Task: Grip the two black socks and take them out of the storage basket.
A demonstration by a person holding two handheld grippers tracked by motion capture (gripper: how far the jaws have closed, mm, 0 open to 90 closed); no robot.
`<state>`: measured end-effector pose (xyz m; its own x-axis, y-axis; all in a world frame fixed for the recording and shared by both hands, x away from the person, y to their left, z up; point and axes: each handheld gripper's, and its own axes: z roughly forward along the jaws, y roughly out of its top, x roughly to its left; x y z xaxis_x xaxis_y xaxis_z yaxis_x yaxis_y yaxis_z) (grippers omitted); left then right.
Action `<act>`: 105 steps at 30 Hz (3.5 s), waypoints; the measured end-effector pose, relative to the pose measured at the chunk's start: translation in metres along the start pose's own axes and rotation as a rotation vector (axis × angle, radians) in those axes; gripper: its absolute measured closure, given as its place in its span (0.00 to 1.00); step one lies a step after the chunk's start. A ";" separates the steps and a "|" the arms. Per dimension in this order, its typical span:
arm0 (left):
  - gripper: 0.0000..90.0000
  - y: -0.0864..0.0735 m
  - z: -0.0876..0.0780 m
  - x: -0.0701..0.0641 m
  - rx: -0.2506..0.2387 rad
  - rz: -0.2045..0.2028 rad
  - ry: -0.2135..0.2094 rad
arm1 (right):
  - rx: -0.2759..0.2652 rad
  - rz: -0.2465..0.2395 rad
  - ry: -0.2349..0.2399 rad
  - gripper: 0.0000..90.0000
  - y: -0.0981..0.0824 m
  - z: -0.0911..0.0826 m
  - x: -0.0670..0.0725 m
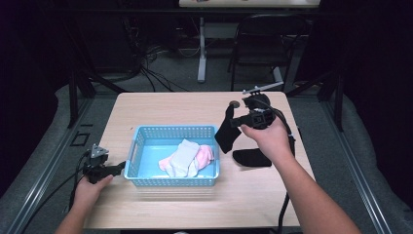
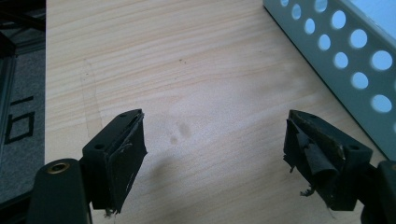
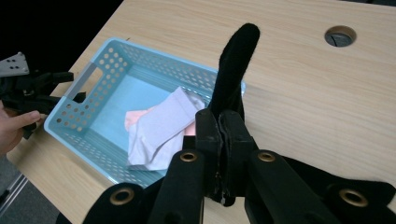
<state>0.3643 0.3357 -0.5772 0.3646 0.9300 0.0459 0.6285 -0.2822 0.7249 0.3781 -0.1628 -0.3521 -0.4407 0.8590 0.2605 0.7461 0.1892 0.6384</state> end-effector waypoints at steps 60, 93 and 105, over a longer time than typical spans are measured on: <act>0.23 -0.002 0.003 -0.001 0.027 0.012 0.010 | -0.048 0.315 -0.174 0.62 -0.121 0.051 -0.143; 0.23 -0.002 0.002 0.000 0.019 0.000 0.002 | -0.053 -0.033 -0.101 0.57 -0.129 0.070 -0.057; 0.23 -0.002 0.003 0.000 0.028 0.010 0.003 | -0.085 -0.131 -0.062 0.49 -0.155 0.081 -0.035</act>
<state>0.3649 0.3355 -0.5805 0.3688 0.9278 0.0557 0.6434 -0.2981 0.7051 0.3186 -0.1836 -0.5188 -0.4981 0.8577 0.1275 0.6378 0.2628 0.7239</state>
